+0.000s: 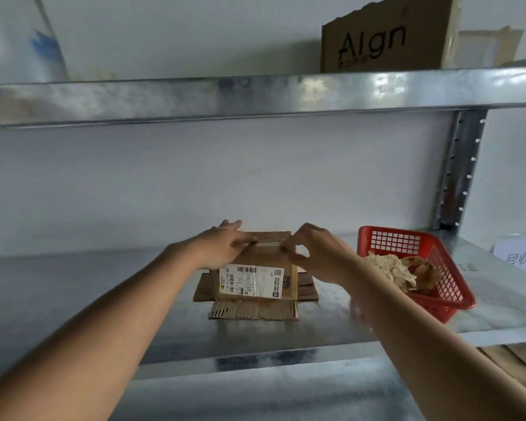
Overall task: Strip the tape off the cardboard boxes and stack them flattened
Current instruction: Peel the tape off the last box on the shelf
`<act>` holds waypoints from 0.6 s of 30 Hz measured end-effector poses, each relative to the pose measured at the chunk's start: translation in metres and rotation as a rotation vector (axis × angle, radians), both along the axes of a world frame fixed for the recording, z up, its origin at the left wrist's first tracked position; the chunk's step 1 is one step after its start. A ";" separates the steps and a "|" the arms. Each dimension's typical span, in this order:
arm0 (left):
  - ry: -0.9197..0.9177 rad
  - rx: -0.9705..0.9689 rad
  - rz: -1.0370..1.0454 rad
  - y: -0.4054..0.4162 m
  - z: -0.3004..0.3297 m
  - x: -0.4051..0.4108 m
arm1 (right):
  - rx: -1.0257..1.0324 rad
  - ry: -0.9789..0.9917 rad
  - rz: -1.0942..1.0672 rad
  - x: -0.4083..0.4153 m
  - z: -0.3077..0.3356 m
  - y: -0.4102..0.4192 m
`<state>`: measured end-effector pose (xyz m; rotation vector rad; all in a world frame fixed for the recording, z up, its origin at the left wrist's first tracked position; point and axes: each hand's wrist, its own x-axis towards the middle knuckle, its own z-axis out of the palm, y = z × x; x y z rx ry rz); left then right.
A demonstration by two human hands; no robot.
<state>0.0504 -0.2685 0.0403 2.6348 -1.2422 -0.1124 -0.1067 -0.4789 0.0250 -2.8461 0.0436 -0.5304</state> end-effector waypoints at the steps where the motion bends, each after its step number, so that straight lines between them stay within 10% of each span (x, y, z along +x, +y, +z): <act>1: 0.008 -0.017 0.007 0.001 -0.002 0.001 | 0.012 -0.004 -0.012 0.003 -0.004 0.003; 7: -0.009 -0.035 0.080 0.013 0.006 0.001 | 0.022 -0.197 -0.285 0.026 -0.020 0.016; 15: 0.027 -0.137 0.124 0.039 -0.001 -0.007 | 1.140 0.070 0.150 0.048 -0.039 0.056; 18: -0.019 -0.068 0.144 0.038 -0.006 -0.007 | 1.167 -0.092 0.128 0.045 -0.043 0.059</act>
